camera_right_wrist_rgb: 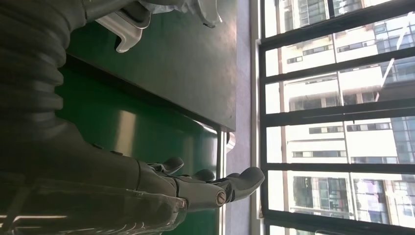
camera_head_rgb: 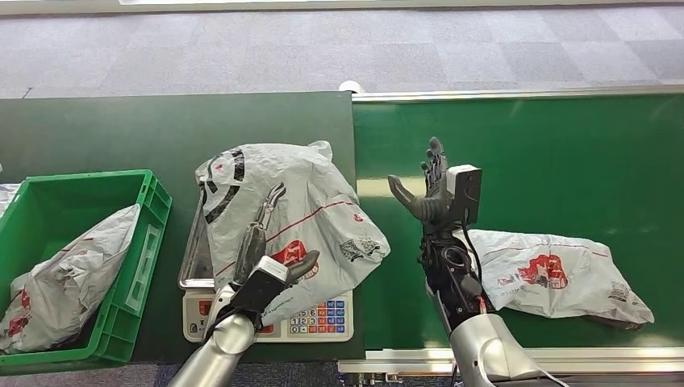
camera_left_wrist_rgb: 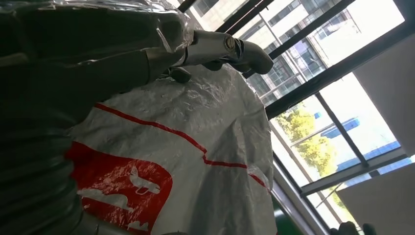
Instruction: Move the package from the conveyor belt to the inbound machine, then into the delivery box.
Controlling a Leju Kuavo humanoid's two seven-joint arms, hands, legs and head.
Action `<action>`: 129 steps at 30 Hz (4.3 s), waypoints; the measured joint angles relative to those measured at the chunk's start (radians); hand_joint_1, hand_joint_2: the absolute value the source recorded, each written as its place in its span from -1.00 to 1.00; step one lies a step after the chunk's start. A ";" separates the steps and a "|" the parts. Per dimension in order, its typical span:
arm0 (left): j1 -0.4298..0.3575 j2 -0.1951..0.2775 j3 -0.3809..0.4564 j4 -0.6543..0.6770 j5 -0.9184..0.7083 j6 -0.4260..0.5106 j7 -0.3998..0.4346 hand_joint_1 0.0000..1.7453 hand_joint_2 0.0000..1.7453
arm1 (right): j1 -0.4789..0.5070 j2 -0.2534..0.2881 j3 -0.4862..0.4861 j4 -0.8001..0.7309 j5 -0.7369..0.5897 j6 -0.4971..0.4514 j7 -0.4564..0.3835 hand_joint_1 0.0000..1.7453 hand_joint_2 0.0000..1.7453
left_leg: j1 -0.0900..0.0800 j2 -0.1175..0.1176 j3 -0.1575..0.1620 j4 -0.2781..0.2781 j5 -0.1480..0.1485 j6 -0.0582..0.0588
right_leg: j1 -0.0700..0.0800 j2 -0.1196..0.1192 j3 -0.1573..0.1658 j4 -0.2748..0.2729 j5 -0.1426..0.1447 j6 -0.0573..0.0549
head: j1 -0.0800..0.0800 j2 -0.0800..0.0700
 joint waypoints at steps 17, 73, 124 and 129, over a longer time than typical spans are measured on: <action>-0.084 -0.010 -0.027 0.169 -0.253 -0.087 0.227 -1.00 1.00 | 0.018 0.011 0.007 -0.016 0.050 0.028 0.045 -1.00 1.00 | 0.000 0.000 0.001 0.000 0.000 0.000 | 0.000 0.000 0.001 0.000 0.000 0.000 | 0.000 0.000; -0.077 -0.031 -0.001 0.195 -0.133 0.094 0.027 1.00 1.00 | 0.034 0.010 0.006 -0.016 0.042 0.052 0.051 -1.00 1.00 | 0.000 -0.001 0.004 0.000 0.000 0.000 | 0.000 -0.001 0.005 0.000 0.000 0.000 | 0.000 0.000; 0.138 -0.134 0.310 -0.840 -0.236 0.373 -0.222 1.00 -1.00 | 0.059 0.000 0.029 0.019 -0.011 0.059 0.015 -1.00 1.00 | 0.000 0.000 0.000 0.000 0.000 0.000 | 0.000 -0.001 0.000 0.000 0.000 0.000 | 0.000 0.000; 0.125 -0.138 0.409 -0.869 -0.329 0.373 -0.222 1.00 -1.00 | 0.070 -0.001 0.029 0.015 -0.013 0.054 0.020 -1.00 1.00 | 0.000 0.000 0.000 -0.001 0.000 0.000 | 0.000 -0.001 0.000 0.000 0.000 0.000 | 0.000 0.000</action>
